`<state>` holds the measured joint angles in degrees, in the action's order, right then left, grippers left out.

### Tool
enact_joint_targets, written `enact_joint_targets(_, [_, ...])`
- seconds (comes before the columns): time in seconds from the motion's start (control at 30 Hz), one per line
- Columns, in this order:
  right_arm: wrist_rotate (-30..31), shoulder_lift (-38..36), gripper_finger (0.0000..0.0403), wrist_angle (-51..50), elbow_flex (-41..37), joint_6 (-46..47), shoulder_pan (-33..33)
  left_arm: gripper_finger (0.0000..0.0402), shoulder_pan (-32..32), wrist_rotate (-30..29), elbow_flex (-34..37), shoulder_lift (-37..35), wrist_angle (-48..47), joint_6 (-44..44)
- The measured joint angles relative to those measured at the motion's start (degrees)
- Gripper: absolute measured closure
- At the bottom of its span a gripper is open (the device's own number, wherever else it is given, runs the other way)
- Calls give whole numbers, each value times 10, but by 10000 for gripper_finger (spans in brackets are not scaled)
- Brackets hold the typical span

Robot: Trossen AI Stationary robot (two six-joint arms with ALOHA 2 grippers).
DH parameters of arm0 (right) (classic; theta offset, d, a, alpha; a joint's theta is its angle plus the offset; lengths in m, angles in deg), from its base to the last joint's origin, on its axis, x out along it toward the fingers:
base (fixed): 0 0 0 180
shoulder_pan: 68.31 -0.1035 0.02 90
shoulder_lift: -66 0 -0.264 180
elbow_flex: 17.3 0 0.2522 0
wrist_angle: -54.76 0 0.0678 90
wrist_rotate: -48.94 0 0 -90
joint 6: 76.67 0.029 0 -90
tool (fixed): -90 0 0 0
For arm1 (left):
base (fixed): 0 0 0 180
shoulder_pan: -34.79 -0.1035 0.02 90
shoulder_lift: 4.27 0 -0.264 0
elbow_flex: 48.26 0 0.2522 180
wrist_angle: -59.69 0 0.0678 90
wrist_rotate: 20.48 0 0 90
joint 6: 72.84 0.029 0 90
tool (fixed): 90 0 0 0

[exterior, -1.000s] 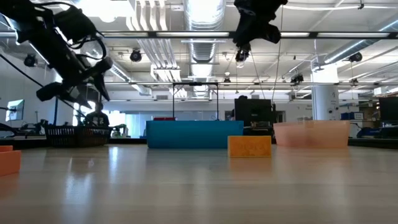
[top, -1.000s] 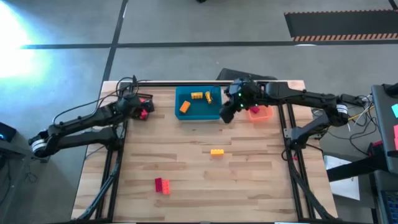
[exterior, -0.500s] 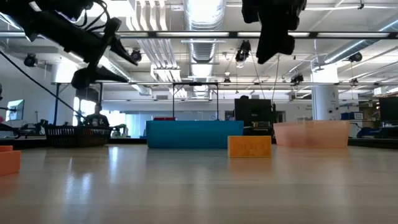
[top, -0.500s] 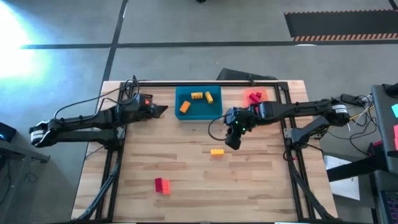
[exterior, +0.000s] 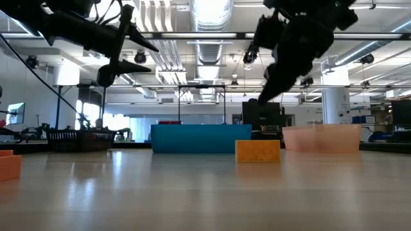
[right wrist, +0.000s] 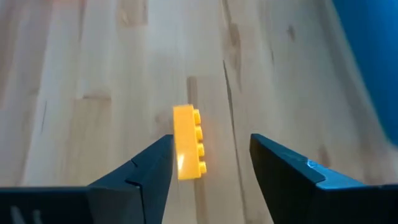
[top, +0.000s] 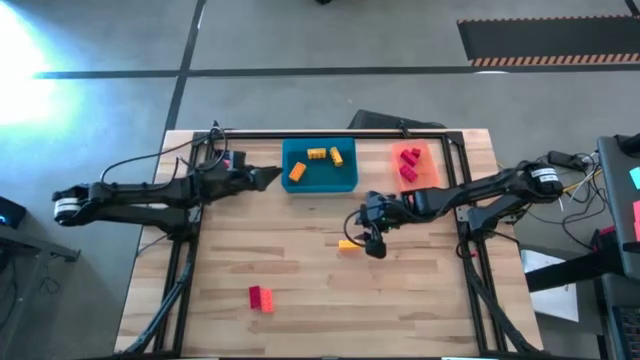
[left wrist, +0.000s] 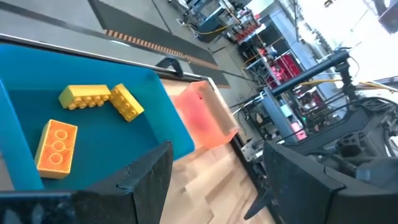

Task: Sort & place blocks by color
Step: Put the yellow game piece into the blue bin

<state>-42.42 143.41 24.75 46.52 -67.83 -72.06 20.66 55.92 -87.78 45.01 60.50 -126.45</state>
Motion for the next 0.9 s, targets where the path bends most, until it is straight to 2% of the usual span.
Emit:
enact_joint_targets(0.13, [-4, 0, 205, 47, -38, 32, -8, 169, 0, -1, 0, 21, 5, 0])
enact_joint_targets(0.3, [-2, 15, 215, 76, -47, 25, -23, 169, 0, -1, 0, 48, 10, -8])
enact_joint_targets(0.67, [-21, 126, 231, 97, -46, 32, -26, 169, 0, -1, 1, 81, 74, -17])
enact_joint_targets(0.9, [-18, 143, 287, 98, -46, 42, -26, 169, 0, -1, 0, 72, 80, -17])
